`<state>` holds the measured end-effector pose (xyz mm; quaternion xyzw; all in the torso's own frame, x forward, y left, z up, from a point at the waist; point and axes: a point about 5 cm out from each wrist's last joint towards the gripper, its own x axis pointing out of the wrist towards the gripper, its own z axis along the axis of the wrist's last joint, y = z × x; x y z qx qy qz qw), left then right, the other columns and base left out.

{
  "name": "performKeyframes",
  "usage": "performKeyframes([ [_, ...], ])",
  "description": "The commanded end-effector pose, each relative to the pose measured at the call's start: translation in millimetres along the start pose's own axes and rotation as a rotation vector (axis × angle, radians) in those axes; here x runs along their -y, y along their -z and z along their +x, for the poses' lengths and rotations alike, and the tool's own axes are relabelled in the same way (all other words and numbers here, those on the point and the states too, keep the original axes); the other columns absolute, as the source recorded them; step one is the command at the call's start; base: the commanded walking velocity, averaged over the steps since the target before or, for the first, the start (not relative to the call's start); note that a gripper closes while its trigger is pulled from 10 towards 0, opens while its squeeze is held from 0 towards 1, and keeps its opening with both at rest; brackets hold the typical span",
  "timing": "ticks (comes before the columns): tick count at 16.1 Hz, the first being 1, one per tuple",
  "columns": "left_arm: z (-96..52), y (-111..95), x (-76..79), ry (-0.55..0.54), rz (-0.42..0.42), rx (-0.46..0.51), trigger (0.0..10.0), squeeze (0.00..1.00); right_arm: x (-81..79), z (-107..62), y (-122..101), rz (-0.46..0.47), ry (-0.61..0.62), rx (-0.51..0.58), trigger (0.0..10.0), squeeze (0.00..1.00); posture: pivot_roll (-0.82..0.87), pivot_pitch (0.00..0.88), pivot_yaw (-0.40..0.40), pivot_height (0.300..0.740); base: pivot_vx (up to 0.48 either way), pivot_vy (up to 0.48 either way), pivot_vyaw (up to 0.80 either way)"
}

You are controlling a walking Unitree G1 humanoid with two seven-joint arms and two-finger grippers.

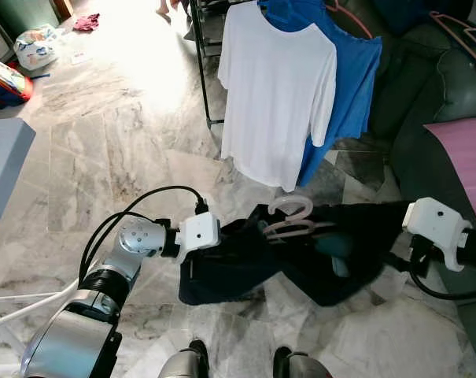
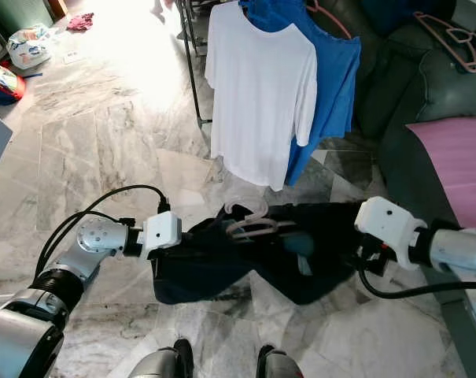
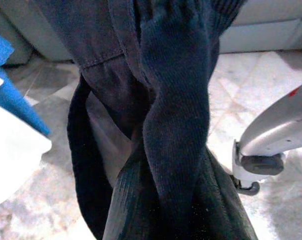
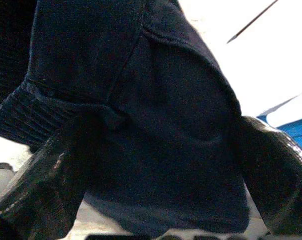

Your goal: Hang hanger

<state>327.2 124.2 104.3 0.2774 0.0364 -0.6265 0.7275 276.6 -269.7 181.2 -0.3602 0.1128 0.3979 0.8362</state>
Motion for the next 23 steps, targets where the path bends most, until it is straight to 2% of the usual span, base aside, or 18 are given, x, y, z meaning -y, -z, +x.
performKeyframes([
  [1, 2.0, -4.3, 3.8, 0.032, 0.036, 0.039, 0.0, 0.0, 8.5, -3.7, -14.7, -0.021, 0.006, 0.056, 10.0, 0.0, -0.09, 0.25, 0.065, 0.74, 0.0, 0.0, 0.0],
  [5, 6.3, -5.1, 9.8, 0.079, 0.063, 0.044, 0.0, 0.0, 7.7, -1.1, -9.1, 0.018, -0.037, 0.056, 10.0, 0.0, -0.09, 0.251, 0.067, 0.74, 0.0, 0.0, 0.0],
  [10, 9.7, -10.8, 10.3, 0.104, 0.106, 0.064, 0.0, 0.0, -8.0, 6.1, -2.7, 0.147, -0.218, 0.078, 10.0, 0.0, -0.09, 0.252, 0.076, 0.74, 0.0, 0.0, 0.0],
  [12, 12.6, -14.1, 10.6, 0.118, 0.14, 0.067, 0.0, 0.0, -14.3, 12.8, -7.3, 0.161, -0.296, 0.101, 10.0, 0.0, -0.09, 0.251, 0.076, 0.74, 0.0, 0.0, 0.0],
  [13, 13.5, -14.7, 10.6, 0.12, 0.146, 0.066, 0.0, 0.0, -15.4, 14.5, -8.2, 0.157, -0.316, 0.103, 3.8, 0.0, -0.09, 0.251, 0.076, 0.74, 0.0, 0.0, 0.0],
  [14, 15.1, -15.6, 11.0, 0.125, 0.158, 0.064, 0.0, 0.0, -18.3, 17.6, -10.5, 0.174, -0.363, 0.116, 0.0, 0.0, -0.09, 0.25, 0.075, 0.74, 0.0, 0.0, 0.0],
  [18, 19.6, -17.1, 12.6, 0.131, 0.169, 0.069, 0.0, 0.0, -30.1, 24.0, -8.0, 0.151, -0.465, 0.065, 0.0, 0.0, -0.09, 0.25, 0.074, 0.74, 0.0, 0.0, 0.0],
  [21, 22.3, -18.9, 12.6, 0.131, 0.178, 0.073, 0.0, 0.0, -33.8, 24.9, 0.3, 0.12, -0.51, -0.009, 0.0, 0.0, -0.09, 0.25, 0.075, 0.74, 0.0, 0.0, 0.0],
  [23, 23.7, -19.9, 12.6, 0.132, 0.184, 0.075, 0.0, 0.0, -32.7, 27.8, -0.1, 0.113, -0.499, -0.007, 0.0, 0.0, -0.09, 0.248, 0.074, 0.74, 0.0, 0.0, 0.0],
])
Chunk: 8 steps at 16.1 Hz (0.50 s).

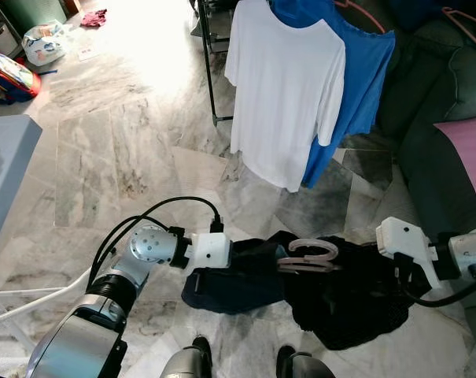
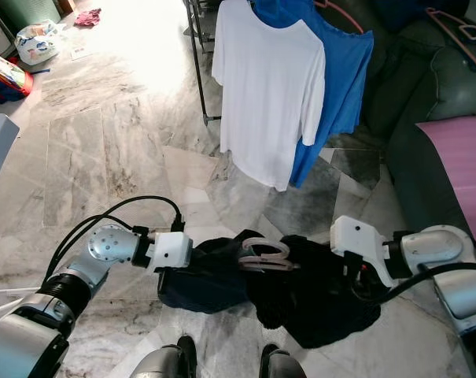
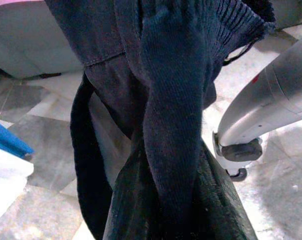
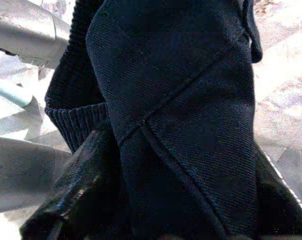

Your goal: Hang hanger

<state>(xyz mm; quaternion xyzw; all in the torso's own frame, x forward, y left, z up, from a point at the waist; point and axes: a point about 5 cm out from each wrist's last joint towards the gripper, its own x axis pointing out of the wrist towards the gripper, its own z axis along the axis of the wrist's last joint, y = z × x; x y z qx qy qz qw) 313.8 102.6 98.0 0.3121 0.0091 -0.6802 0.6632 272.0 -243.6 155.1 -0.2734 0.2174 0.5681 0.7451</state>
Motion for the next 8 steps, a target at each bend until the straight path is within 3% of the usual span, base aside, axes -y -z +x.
performKeyframes([
  [1, 5.0, -11.5, -5.7, -0.012, 0.066, 0.05, 0.0, 0.0, -2.1, 6.5, -1.0, -0.013, -0.034, -0.002, 0.0, 0.0, -0.09, 0.248, 0.074, 0.74, 0.0, 0.0, 0.0],
  [6, 7.0, -12.2, -5.7, -0.02, 0.067, 0.054, 0.0, 0.0, -5.5, 13.9, 1.5, -0.004, -0.03, 0.01, 0.0, 0.0, -0.09, 0.245, 0.073, 0.74, 0.0, 0.0, 0.0],
  [8, 7.8, -14.3, -10.6, -0.09, 0.088, 0.058, 0.0, 0.0, -8.1, 19.8, 1.9, 0.007, -0.012, 0.039, 0.0, 0.0, -0.09, 0.242, 0.072, 0.74, 0.0, 0.0, 0.0],
])
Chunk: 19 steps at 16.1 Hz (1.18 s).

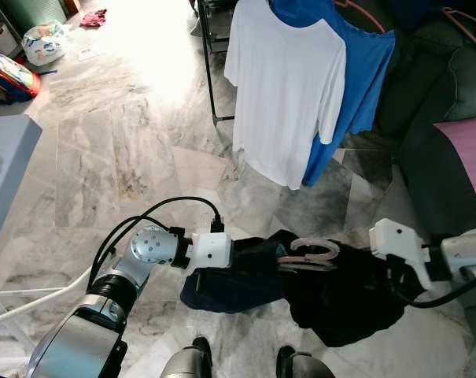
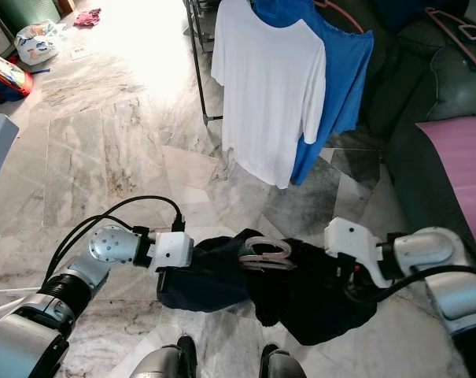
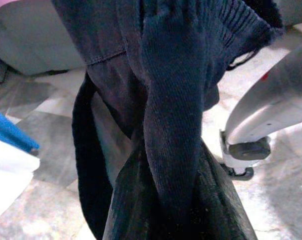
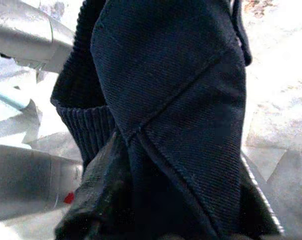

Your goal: Hang hanger

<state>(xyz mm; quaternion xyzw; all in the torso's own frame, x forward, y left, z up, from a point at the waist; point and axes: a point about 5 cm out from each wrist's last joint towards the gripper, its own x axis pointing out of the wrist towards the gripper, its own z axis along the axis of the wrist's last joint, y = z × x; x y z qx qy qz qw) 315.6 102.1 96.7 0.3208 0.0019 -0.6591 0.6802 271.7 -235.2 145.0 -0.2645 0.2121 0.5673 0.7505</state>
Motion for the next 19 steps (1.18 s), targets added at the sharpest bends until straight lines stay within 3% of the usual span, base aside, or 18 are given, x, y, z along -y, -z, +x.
performKeyframes([
  [1, 7.0, -17.4, -12.1, -0.069, 0.089, 0.076, 0.0, 0.0, -4.8, 8.6, -0.1, 0.0, -0.008, 0.029, 0.0, 0.0, -0.09, 0.241, 0.073, 0.74, 0.0, 0.0, 0.0],
  [4, 5.9, -26.8, -27.7, -0.212, 0.133, 0.102, 0.0, 0.0, -8.7, 14.3, 1.4, 0.022, 0.022, 0.066, 0.0, 0.0, -0.09, 0.241, 0.076, 0.74, 0.0, 0.0, 0.0],
  [10, 9.5, -33.9, -36.9, -0.297, 0.18, 0.106, 0.0, 0.0, -12.3, 16.0, 5.0, 0.042, 0.066, 0.082, 0.0, 0.0, -0.1, 0.242, 0.085, 0.74, 0.0, 0.0, 0.0],
  [11, 9.9, -33.8, -37.5, -0.306, 0.182, 0.101, 1.1, 0.0, -12.5, 16.5, 5.1, 0.043, 0.072, 0.085, 0.0, 0.0, -0.1, 0.241, 0.084, 0.74, 0.0, 0.0, 0.0],
  [12, 10.1, -32.9, -38.7, -0.33, 0.17, 0.094, 4.5, 0.0, -12.7, 17.4, 5.0, 0.045, 0.084, 0.091, 0.0, 0.0, -0.11, 0.24, 0.084, 0.74, 0.0, 0.0, 0.0],
  [13, 9.9, -31.8, -39.9, -0.354, 0.164, 0.085, 10.0, 0.0, -13.1, 17.6, 4.8, 0.045, 0.088, 0.094, 0.0, 0.0, -0.11, 0.239, 0.084, 0.74, 0.0, 0.0, 0.0],
  [14, 9.7, -31.0, -41.1, -0.371, 0.148, 0.083, 10.0, 0.21, -13.0, 17.9, 4.8, 0.046, 0.091, 0.095, 0.0, 0.0, -0.11, 0.239, 0.082, 0.74, 0.0, 0.0, 0.0],
  [15, 8.2, -31.1, -42.7, -0.402, 0.159, 0.079, 10.0, 1.0, -13.1, 18.7, 5.0, 0.046, 0.092, 0.096, 0.0, 0.0, -0.1, 0.239, 0.08, 0.74, 0.0, 0.0, 0.0],
  [19, 5.8, -29.8, -43.7, -0.449, 0.187, 0.066, 10.0, 1.0, -14.3, 23.2, 4.4, 0.047, 0.092, 0.102, 0.0, 0.0, -0.1, 0.239, 0.078, 0.74, 0.0, 0.0, 0.0],
])
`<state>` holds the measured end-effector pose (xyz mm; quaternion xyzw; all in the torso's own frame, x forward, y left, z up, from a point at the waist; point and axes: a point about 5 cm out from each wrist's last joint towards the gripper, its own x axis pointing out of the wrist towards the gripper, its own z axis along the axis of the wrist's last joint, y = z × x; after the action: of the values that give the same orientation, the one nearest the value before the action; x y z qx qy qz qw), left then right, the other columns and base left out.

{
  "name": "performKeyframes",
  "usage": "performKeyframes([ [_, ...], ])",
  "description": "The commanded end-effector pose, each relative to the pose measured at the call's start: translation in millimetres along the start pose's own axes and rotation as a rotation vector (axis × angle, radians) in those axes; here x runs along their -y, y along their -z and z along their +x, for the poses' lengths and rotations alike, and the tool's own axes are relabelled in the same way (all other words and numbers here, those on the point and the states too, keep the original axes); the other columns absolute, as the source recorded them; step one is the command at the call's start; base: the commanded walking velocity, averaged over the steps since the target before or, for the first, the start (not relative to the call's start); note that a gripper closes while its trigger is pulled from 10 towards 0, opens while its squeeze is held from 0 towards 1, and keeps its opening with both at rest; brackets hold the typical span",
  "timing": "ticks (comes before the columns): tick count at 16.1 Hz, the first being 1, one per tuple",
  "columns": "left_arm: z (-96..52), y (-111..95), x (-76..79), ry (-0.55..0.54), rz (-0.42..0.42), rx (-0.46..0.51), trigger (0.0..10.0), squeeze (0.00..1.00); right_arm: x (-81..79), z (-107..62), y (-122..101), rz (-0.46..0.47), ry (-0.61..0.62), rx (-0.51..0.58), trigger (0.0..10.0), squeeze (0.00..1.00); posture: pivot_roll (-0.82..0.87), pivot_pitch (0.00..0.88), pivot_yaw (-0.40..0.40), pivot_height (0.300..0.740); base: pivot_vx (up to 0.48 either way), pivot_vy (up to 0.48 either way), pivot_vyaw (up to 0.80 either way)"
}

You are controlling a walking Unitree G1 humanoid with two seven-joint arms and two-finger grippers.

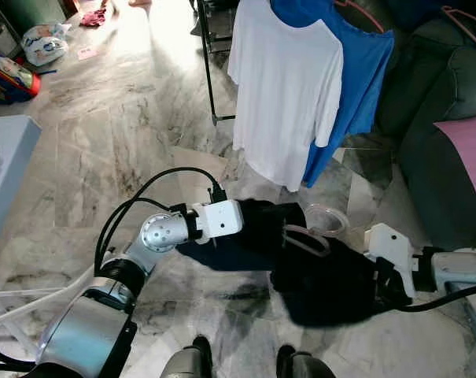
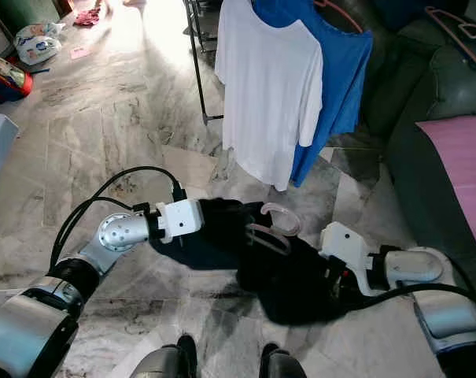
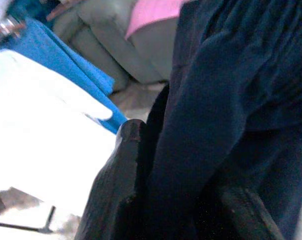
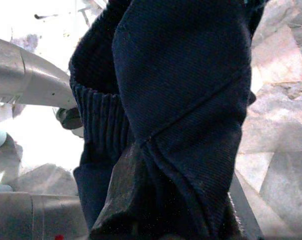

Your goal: Hang hanger

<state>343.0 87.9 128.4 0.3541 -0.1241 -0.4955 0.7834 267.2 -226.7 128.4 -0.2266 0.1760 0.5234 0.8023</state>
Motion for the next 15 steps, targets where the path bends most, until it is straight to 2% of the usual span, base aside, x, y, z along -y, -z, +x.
performKeyframes([
  [1, 4.7, -9.5, -3.8, -0.008, 0.044, 0.053, 10.0, 1.0, -6.9, 8.0, -1.6, -0.013, -0.037, 0.006, 0.0, 0.0, -0.1, 0.239, 0.079, 0.74, 0.0, 0.0, 0.0],
  [3, 2.8, -10.0, -5.9, -0.024, 0.081, 0.054, 10.0, 1.0, -7.7, 10.6, -0.7, -0.011, -0.037, 0.006, 0.0, 0.0, -0.1, 0.238, 0.079, 0.74, 0.0, 0.0, 0.0],
  [4, 0.6, -9.6, -5.8, 0.001, 0.133, 0.048, 10.0, 1.0, -9.4, 13.5, 1.6, -0.007, -0.029, 0.006, 0.0, 0.0, -0.1, 0.237, 0.081, 0.74, 0.0, 0.0, 0.0],
  [8, -4.4, -5.2, -2.8, 0.043, 0.179, 0.023, 10.0, 1.0, -10.1, 19.0, 5.3, 0.0, 0.022, 0.005, 0.0, 0.0, -0.11, 0.239, 0.081, 0.74, 0.0, 0.0, 0.0],
  [12, -7.3, -3.3, -2.8, 0.051, 0.201, 0.015, 10.0, 1.0, -8.0, 23.8, 10.8, 0.016, 0.087, -0.016, 0.0, 0.0, -0.11, 0.238, 0.081, 0.74, 0.0, 0.0, 0.0],
  [15, -12.8, 4.5, 4.4, 0.139, 0.181, -0.026, 10.0, 1.0, -6.8, 25.3, 11.3, 0.015, 0.104, -0.015, 0.0, 0.0, -0.1, 0.237, 0.079, 0.74, 0.0, 0.0, 0.0],
])
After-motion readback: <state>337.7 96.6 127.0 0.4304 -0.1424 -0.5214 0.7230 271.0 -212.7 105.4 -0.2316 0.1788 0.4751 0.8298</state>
